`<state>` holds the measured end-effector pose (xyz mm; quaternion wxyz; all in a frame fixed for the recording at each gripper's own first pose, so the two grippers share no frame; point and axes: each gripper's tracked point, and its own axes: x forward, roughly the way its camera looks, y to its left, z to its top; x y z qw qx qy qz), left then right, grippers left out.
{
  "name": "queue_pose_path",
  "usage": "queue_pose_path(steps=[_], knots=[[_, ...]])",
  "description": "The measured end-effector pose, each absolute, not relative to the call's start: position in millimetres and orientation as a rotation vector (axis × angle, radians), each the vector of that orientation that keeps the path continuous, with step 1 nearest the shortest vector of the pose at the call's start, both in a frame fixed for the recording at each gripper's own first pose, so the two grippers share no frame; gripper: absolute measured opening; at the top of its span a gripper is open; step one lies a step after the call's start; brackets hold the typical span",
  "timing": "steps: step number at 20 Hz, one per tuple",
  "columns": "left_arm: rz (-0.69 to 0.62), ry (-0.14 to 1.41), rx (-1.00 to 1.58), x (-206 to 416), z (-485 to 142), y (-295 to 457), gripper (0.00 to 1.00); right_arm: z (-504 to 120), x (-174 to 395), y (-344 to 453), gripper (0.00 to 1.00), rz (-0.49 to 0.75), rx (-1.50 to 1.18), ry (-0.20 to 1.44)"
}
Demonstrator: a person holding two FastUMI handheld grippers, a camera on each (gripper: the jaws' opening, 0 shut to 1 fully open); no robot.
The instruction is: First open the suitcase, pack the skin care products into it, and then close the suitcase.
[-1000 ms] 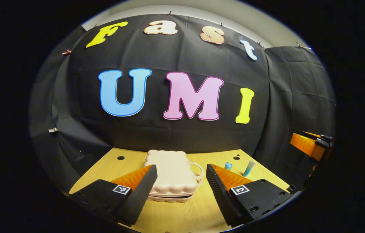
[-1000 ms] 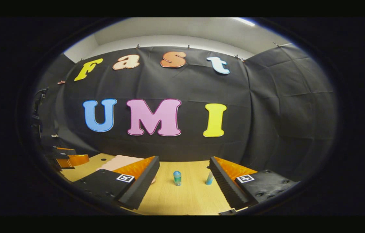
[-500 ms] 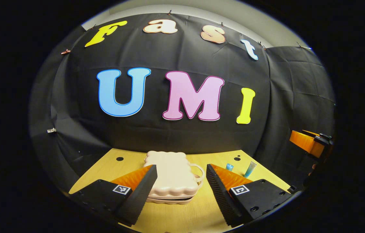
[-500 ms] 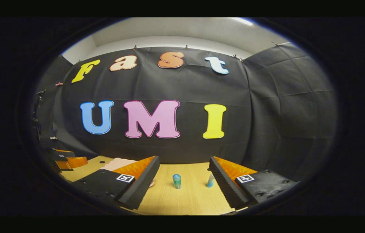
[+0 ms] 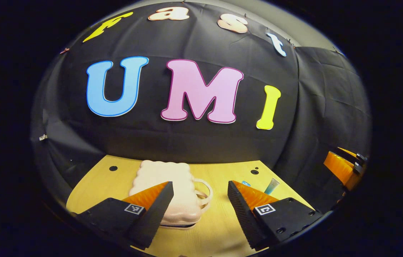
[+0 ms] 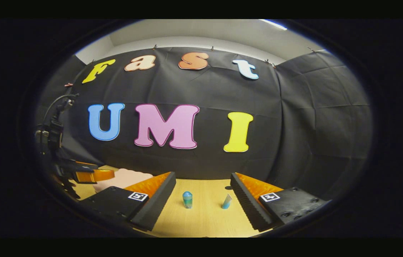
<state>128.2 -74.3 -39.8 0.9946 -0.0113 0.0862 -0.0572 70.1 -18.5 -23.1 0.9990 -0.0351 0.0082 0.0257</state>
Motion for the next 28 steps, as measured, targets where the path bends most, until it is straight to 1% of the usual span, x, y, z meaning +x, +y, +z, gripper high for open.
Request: queue_pose_path(steps=[3,4,5,9,11,15,20,21,22,23,24,25,26,27,28], knots=[[-0.15,0.23,-0.003,168,-61,-97,0.96,-30,92,-24,0.97,0.057,-0.069,0.027],[-0.156,0.255,-0.001,182,-72,-104,0.96,-31,99,-28,0.93,0.052,-0.061,0.024],[-0.16,0.284,-0.004,196,-81,-110,0.96,-33,105,-31,0.97,0.046,-0.053,0.025],[-0.164,0.363,0.015,251,-118,-131,0.97,-58,126,-51,0.98,0.011,-0.026,0.069],[-0.16,0.398,0.0,275,-134,-139,0.97,-73,131,-53,0.98,0.014,0.0,0.115],[-0.158,0.457,-0.032,308,-163,-154,0.94,-93,139,-52,0.98,0.028,0.019,0.139],[-0.036,0.554,0.019,335,-204,-142,0.94,-135,133,-60,0.98,0.026,0.054,0.241],[-0.018,0.577,0.028,340,-211,-139,0.92,-141,132,-61,0.98,0.023,0.057,0.256],[-0.004,0.613,0.034,341,-221,-137,0.89,-145,131,-63,0.99,0.02,0.053,0.265],[0.012,0.645,0.05,341,-228,-135,0.78,-148,131,-64,0.98,0.015,0.053,0.276],[0.036,0.666,0.072,343,-235,-132,0.75,-148,132,-62,0.98,0.017,0.064,0.284],[0.039,0.676,0.093,344,-236,-133,0.69,-146,132,-60,0.98,0.014,0.08,0.282],[0.057,0.675,0.121,346,-236,-129,0.66,-142,134,-58,0.98,0.011,0.097,0.275],[0.069,0.673,0.145,347,-234,-126,0.43,-141,135,-55,0.98,0.012,0.108,0.27],[0.05,0.679,0.157,345,-231,-125,0.37,-140,136,-52,0.98,0.013,0.113,0.268]])
